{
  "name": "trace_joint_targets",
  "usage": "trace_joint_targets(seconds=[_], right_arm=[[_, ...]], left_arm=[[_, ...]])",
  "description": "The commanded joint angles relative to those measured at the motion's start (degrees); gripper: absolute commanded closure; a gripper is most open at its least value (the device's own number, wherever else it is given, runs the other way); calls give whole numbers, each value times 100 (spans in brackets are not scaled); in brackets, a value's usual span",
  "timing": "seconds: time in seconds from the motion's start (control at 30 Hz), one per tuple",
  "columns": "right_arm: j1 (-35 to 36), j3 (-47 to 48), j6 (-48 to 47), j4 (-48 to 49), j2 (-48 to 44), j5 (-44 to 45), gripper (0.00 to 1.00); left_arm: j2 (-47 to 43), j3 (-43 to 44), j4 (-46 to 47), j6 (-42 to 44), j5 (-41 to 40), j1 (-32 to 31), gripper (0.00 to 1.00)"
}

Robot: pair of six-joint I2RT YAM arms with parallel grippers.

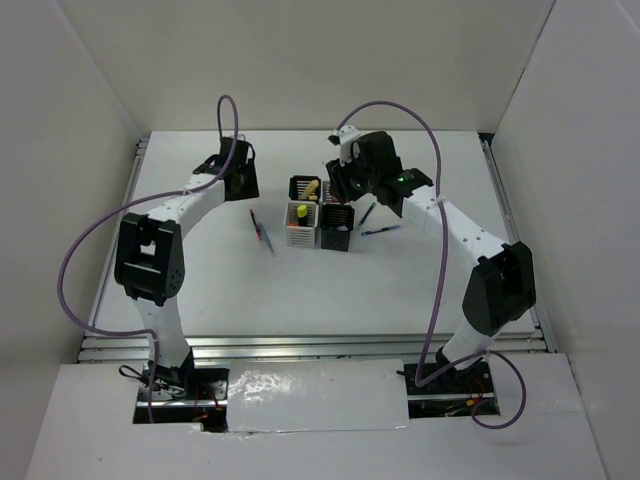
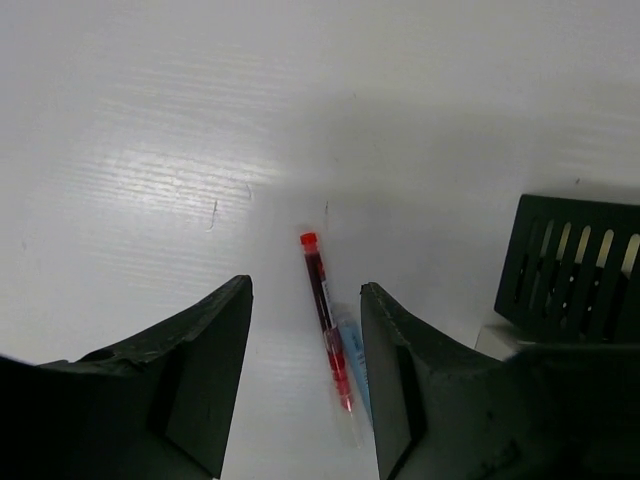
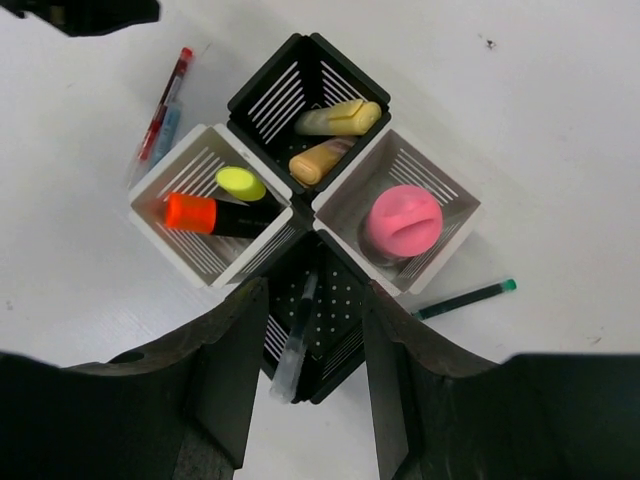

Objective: Sort the stationery into containers
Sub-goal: Place the pen in the storage box, then pick up the pen from the center of the board.

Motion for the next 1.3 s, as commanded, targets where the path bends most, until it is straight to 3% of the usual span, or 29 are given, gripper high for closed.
trace_joint_targets(seconds=[0.0, 0.5, 0.9, 1.03, 1.27], right_arm=[[3, 238, 168, -8, -395, -194, 50], [-199, 274, 371, -148, -588, -520, 51], [-252, 265, 380, -201, -650, -555, 51], [-261, 265, 380, -219, -720, -582, 52], [-234, 212, 441, -210, -886, -678, 53]], left_arm=[[313, 312, -140, -216, -348, -140, 41], [1140, 646, -650, -647, -551, -281, 50], [1448, 665, -817, -594, -305, -140, 65], [1272, 401, -939, -515, -252, 18, 73], [667, -284, -1054, -313, 186, 457, 100]])
